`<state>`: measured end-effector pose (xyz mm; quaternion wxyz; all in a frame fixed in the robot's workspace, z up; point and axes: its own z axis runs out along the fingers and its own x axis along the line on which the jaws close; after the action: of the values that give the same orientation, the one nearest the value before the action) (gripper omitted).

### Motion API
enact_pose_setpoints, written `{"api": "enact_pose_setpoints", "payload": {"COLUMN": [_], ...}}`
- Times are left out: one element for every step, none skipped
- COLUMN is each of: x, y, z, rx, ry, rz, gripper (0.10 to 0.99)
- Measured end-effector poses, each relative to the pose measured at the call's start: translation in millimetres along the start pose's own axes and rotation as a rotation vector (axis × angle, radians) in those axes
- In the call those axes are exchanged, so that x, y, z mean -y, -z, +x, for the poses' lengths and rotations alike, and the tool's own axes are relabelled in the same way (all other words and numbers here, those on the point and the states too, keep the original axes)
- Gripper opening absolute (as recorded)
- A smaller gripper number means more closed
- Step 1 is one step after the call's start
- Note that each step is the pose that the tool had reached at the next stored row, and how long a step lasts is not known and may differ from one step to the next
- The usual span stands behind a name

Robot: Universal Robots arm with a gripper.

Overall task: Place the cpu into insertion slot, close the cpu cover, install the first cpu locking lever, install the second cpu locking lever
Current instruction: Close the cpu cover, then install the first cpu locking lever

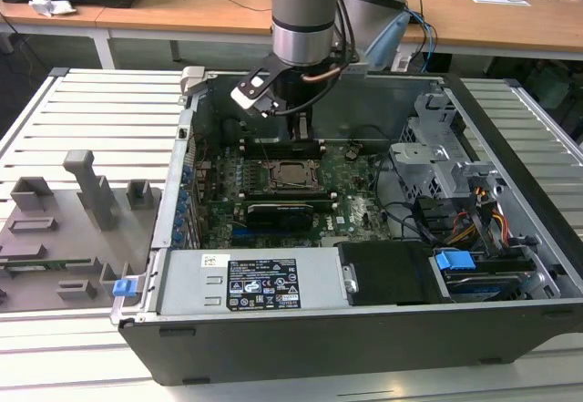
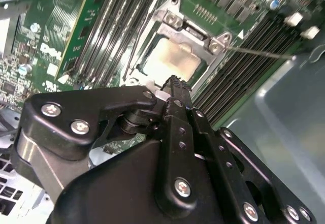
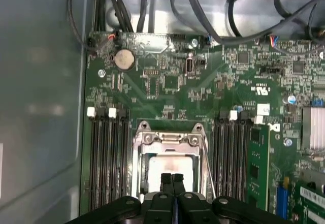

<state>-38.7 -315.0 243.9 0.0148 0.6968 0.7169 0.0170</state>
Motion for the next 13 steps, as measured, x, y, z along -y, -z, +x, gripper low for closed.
{"api": "enact_pose_setpoints", "payload": {"x": [0.7, 1.2, 1.6, 2.1, 2.7, 3.0, 3.3, 3.6, 4.2, 4.7, 5.6, 5.7, 5.6], "y": [0.1, 0.1, 0.1, 0.1, 0.1, 0.1, 0.1, 0.1, 0.1, 0.1, 0.1, 1.4, 5.0], "z": [0.0, 0.0, 0.0, 0.0, 0.1, 0.1, 0.1, 0.1, 0.1, 0.1, 0.1, 0.1, 0.1], "rx": [0.0001, 0.0001, 0.0, -0.0001, -0.0001, -0.0001, -0.0002, -0.0003, -0.0004, -0.0003, -0.0004, -0.0002, -0.0003], "ry": [0.0, 0.0, 0.0, 0.0, 0.0, 0.0, 0.0, 0.0, 0.0, 0.0, 0.0, 0.0, 0.0], "rz": [0.0, 0.0, 0.0, 0.0, 0.0, 0.0, 0.0, 0.0, 0.0, 0.0, 0.0, 0.0, 0.0], "gripper": [0.106, 0.106, 0.106, 0.106, 0.106, 0.106, 0.106, 0.106, 0.106, 0.106, 0.106, 0.106, 0.106]}}
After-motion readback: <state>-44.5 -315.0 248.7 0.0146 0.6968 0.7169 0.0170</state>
